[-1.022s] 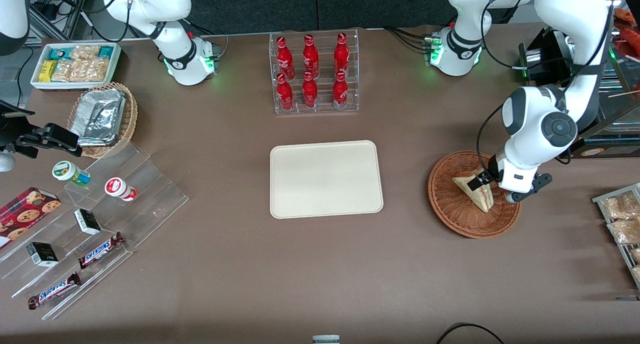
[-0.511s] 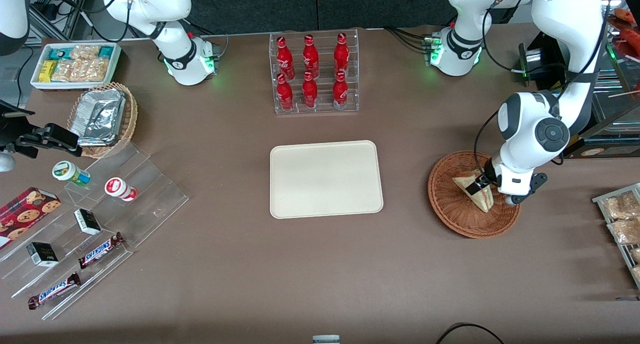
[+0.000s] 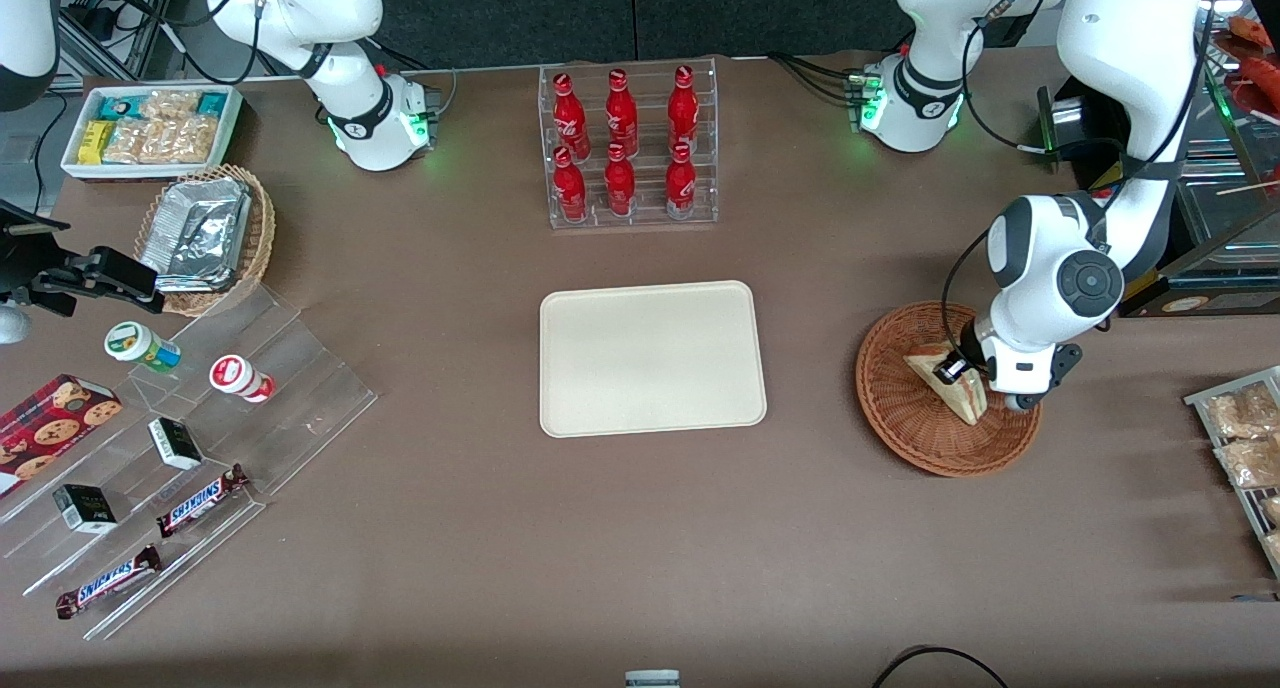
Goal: Place sandwich from basket to tray
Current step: 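Close the left gripper on the sandwich and lift it, then carry the sandwich with the left gripper over the cream tray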
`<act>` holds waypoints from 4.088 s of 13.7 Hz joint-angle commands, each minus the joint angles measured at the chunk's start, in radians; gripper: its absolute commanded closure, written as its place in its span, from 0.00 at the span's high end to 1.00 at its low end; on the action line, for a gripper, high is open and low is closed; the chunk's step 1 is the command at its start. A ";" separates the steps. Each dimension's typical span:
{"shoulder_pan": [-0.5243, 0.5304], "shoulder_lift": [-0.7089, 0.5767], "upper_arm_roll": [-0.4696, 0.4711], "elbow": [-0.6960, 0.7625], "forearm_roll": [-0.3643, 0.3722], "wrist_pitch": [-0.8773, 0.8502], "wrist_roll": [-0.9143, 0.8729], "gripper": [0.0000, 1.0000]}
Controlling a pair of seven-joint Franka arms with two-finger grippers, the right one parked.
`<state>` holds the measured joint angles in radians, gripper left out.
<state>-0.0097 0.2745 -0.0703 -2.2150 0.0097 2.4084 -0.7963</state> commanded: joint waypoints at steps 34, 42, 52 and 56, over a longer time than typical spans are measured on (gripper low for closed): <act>-0.420 0.431 -0.349 0.787 0.188 -0.396 -0.169 0.02; -0.467 0.522 -0.349 0.830 0.257 -0.390 -0.201 0.02; -0.477 0.546 -0.349 0.828 0.286 -0.387 -0.199 0.67; -0.475 0.546 -0.349 0.828 0.286 -0.387 -0.199 1.00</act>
<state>-0.4686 0.8029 -0.4280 -1.4221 0.2776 2.0254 -0.9928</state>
